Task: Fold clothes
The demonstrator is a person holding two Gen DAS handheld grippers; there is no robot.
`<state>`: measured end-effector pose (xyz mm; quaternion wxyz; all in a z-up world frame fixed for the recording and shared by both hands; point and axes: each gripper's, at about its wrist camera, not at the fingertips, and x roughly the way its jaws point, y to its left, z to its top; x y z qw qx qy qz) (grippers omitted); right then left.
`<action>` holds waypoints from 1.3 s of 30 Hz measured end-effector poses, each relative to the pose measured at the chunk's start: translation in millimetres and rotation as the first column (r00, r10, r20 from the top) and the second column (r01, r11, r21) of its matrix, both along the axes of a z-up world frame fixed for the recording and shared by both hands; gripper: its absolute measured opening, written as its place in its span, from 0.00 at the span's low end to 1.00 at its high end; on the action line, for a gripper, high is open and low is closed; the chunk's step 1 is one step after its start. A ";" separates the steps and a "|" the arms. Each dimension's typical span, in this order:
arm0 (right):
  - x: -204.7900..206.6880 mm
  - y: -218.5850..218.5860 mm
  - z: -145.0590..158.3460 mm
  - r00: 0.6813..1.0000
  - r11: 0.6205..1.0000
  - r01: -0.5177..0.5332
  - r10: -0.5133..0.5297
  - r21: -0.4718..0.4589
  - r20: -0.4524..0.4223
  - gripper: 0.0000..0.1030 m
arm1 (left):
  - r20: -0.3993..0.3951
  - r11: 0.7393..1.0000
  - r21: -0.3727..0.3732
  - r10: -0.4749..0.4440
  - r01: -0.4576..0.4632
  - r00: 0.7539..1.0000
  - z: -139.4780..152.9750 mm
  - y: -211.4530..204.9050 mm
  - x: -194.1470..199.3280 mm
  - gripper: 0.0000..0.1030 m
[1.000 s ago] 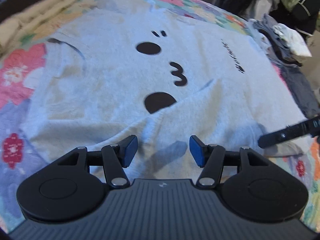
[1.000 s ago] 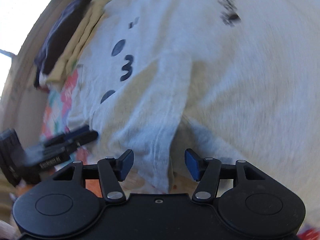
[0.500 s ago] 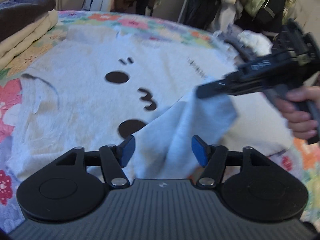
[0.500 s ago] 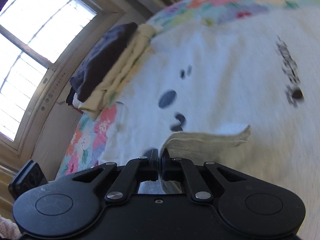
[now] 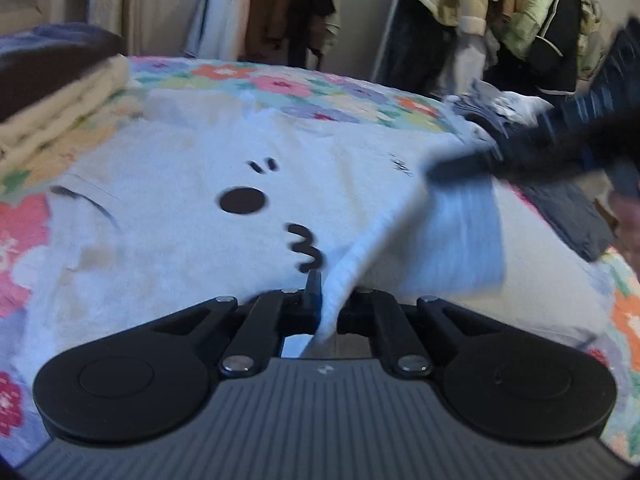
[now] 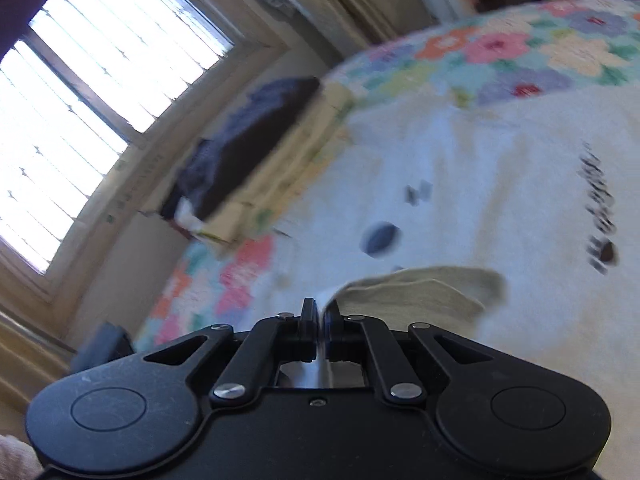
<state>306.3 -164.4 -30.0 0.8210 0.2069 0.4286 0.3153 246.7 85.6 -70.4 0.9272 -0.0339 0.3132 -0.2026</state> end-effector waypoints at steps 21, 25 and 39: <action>-137.9 -135.4 -21.2 0.999 0.838 0.037 -0.013 -0.545 0.048 0.63 | 0.042 0.987 -0.021 0.161 -0.160 0.986 8.2 14.6 0.0 0.05; -138.3 -119.1 -48.9 0.998 0.721 -0.029 0.063 -0.692 0.024 0.63 | 0.071 0.970 -0.044 0.241 -0.239 0.968 6.2 19.9 6.2 0.05; -129.5 -127.5 -36.7 0.991 0.630 0.093 0.016 -0.771 0.133 0.67 | -0.029 0.965 -0.060 0.253 -0.254 0.967 5.5 38.0 16.7 0.05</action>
